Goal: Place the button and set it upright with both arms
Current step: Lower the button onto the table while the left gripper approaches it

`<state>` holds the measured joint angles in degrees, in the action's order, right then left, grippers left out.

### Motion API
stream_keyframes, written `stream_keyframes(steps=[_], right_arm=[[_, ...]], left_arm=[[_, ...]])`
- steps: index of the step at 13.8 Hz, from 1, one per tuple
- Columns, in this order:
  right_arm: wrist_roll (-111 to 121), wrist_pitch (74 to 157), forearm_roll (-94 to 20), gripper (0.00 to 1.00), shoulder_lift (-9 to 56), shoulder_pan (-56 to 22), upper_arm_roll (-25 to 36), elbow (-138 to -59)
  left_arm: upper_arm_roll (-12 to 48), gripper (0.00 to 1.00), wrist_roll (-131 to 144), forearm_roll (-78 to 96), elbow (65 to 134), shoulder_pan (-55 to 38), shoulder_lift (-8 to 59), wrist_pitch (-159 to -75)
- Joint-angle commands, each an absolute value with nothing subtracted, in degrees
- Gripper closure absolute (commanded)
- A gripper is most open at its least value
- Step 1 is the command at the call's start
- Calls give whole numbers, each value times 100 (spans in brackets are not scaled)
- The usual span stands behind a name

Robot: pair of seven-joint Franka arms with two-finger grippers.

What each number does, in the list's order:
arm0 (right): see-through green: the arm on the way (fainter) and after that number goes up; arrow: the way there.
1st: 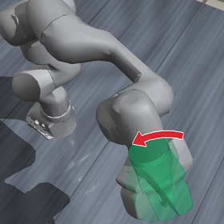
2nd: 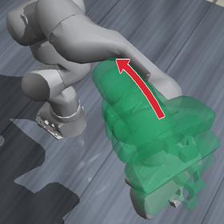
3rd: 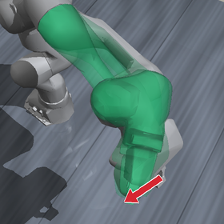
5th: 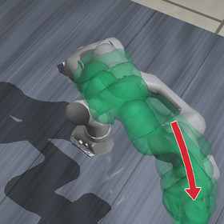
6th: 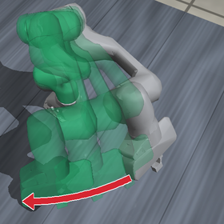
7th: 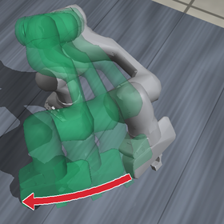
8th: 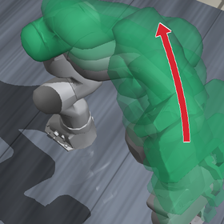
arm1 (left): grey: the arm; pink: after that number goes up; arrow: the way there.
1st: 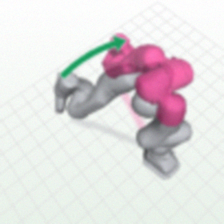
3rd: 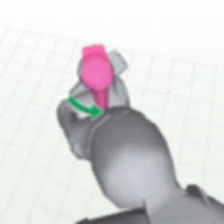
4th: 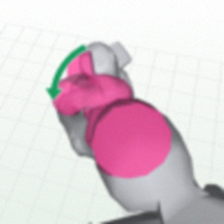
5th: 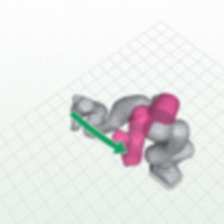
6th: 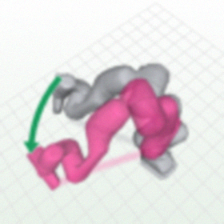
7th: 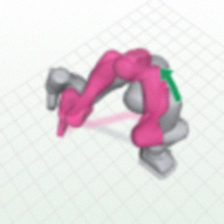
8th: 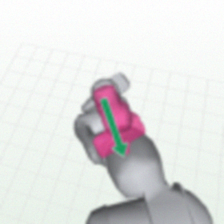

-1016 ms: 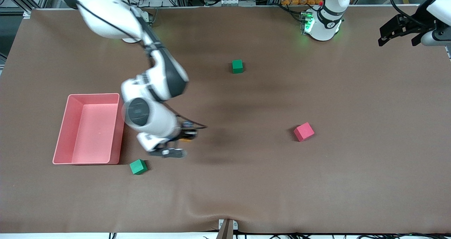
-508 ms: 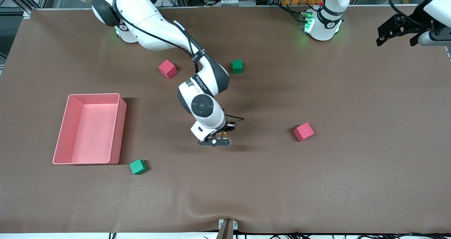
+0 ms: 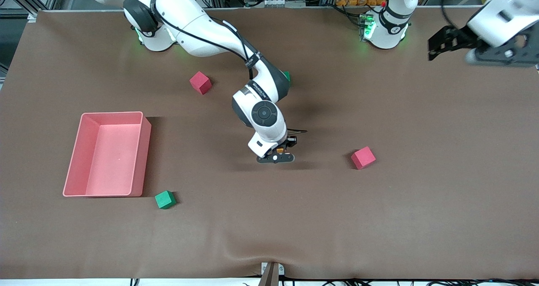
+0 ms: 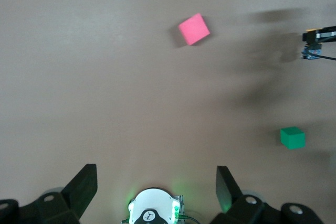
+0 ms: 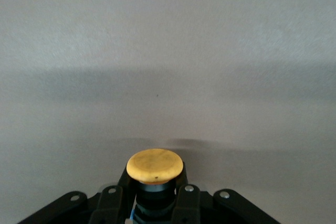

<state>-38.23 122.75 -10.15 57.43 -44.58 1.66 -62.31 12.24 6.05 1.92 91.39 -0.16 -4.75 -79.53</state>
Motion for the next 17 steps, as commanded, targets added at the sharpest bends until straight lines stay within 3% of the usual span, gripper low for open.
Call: stream_keyframes(steps=[1,2,3,4,9,13,17], right_arm=[[-4122,12261,-923,100,5968,-4579,228,-5985],[-4122,12313,-905,98,5976,-4588,220,-5994],[-4131,12331,-905,63,5985,-4588,220,-5994],[-4122,12331,-853,1,5985,-4588,228,-5985],[-4113,11911,-844,0,5688,-4326,220,-5942],[-4061,10822,-826,0,4625,-3254,-184,-5941],[-4017,9574,-808,0,3773,-2516,35,-5941]], left_arm=[[1511,0,642,202,9035,-17,77,-8129],[1607,0,642,220,9035,-18,271,-8234],[1695,0,642,228,9035,-18,481,-8322],[1731,0,668,263,9026,-26,701,-8393],[1731,0,869,466,8745,-482,1791,-8928],[1731,0,1204,457,8745,-825,2477,-9683],[1731,0,1695,475,8588,-1264,3127,-10606]])
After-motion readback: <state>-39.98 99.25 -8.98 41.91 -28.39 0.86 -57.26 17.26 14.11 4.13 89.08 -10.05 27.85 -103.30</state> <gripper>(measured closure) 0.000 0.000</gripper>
